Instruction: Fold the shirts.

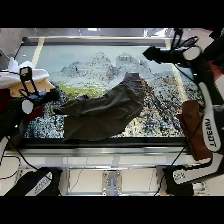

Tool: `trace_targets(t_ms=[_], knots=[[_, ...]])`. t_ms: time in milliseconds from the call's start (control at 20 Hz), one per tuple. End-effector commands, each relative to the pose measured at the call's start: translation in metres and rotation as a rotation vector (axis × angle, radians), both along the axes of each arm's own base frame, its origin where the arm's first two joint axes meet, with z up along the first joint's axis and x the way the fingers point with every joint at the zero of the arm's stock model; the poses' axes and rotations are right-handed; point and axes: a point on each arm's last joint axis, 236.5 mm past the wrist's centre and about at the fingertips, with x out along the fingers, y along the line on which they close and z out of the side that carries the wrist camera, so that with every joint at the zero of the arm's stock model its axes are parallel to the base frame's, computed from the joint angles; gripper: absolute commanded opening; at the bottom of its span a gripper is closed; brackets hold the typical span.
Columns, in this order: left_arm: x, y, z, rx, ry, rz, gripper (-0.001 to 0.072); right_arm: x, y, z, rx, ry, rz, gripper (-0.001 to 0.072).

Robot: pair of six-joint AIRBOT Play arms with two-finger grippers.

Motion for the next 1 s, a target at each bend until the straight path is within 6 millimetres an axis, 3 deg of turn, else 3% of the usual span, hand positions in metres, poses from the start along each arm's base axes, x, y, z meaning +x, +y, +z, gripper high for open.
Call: trace_targets(t_ms=[0,150,300,500,700,850,950], knots=[[-0.074,-0.05,-0.032,0.099,0.273,-0.406,0.058,-0.082,-0.074,0.003,-0.229,0.192,0.009,0.0427],[-0.078,-0.104,-0.044,0.045,0.268,-0.538,0.0581,-0.128,-0.099,0.011,-0.243,0.24,-0.03,0.0427],[-0.077,-0.125,-0.074,0.165,0.296,-0.647,0.0582,-0.155,-0.093,0.01,-0.222,0.246,-0.028,0.0428],[-0.078,-0.107,-0.114,0.312,0.414,-0.593,0.0581,-0.165,-0.076,0.02,-0.168,0.219,0.002,0.0428],[-0.048,-0.087,-0.109,0.372,0.329,-0.452,0.0581,-0.165,-0.072,0.023,-0.151,0.214,0.01,0.0428],[-0.034,-0.096,-0.107,0.358,0.264,-0.46,0.0578,-0.165,-0.068,0.025,-0.132,0.208,0.02,0.0428],[-0.034,-0.095,-0.115,0.36,0.283,-0.462,0.0576,-0.165,-0.065,0.027,-0.118,0.205,0.026,0.0428]])
